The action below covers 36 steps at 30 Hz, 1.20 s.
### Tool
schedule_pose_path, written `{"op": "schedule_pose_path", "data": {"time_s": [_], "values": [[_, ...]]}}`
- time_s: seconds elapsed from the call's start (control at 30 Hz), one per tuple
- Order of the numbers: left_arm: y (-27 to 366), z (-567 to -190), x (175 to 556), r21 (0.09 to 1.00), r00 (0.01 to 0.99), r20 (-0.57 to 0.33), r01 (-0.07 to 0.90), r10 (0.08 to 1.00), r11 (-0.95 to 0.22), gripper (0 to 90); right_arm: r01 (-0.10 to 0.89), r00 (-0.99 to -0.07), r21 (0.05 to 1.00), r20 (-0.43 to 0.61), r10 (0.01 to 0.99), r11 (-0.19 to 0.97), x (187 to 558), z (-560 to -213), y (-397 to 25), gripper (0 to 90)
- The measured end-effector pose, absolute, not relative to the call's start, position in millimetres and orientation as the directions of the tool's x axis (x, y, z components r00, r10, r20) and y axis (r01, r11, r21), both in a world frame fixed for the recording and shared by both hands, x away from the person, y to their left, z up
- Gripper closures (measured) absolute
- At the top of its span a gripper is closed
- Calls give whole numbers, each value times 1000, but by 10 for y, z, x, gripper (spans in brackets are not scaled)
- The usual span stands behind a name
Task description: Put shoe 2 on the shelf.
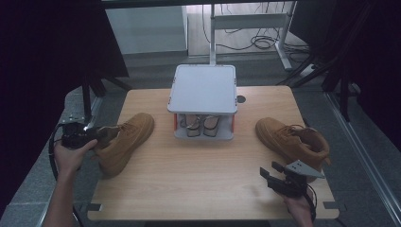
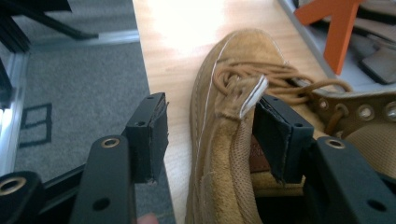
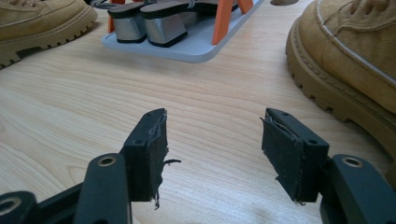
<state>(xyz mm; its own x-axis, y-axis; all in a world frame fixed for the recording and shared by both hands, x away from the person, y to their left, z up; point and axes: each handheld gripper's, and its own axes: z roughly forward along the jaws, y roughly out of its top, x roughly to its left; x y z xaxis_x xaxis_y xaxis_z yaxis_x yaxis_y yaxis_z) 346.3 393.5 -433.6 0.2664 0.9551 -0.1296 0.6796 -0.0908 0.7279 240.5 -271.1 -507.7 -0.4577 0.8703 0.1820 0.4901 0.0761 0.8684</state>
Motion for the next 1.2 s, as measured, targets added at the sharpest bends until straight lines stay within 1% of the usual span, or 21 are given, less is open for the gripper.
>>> {"op": "schedule_pose_path", "data": {"time_s": [0.13,0.2,0.47,0.5,0.6,0.73,0.83,0.97,1.07,1.17,1.2], "values": [[3903,-4309,3514,686,287,-93,713,953,-147,481,490,-454,869,185,871,70,2403,-5072,-2726,409],[3874,-4299,3546,666,302,-84,726,950,-172,510,490,-452,869,183,873,71,2405,-5077,-2724,409],[3854,-4299,3606,616,319,-122,767,940,-181,666,489,-461,868,178,870,81,2416,-5067,-2683,410],[3850,-4295,3614,607,315,-121,774,941,-182,672,485,-465,870,176,867,83,2415,-5051,-2677,410],[3850,-4292,3640,587,295,-115,790,949,-174,696,462,-481,882,163,861,91,2399,-4940,-2667,411],[3857,-4294,3645,581,277,-112,798,954,-163,732,396,-487,914,131,864,85,2374,-4641,-2748,419],[3855,-4296,3642,582,271,-113,798,956,-157,744,345,-457,935,94,885,79,2403,-4352,-2906,421],[3838,-4296,3632,588,269,-120,795,956,-150,748,317,-397,946,68,915,67,2555,-4046,-3179,447],[3819,-4295,3625,591,270,-115,792,956,-153,748,356,-340,933,74,937,55,2774,-3913,-3441,448],[3814,-4296,3619,595,270,-117,789,956,-150,749,411,-297,909,70,952,62,2993,-3899,-3702,448],[3818,-4297,3619,596,271,-120,789,955,-149,749,416,-278,907,58,959,66,3044,-3910,-3773,452]]}}
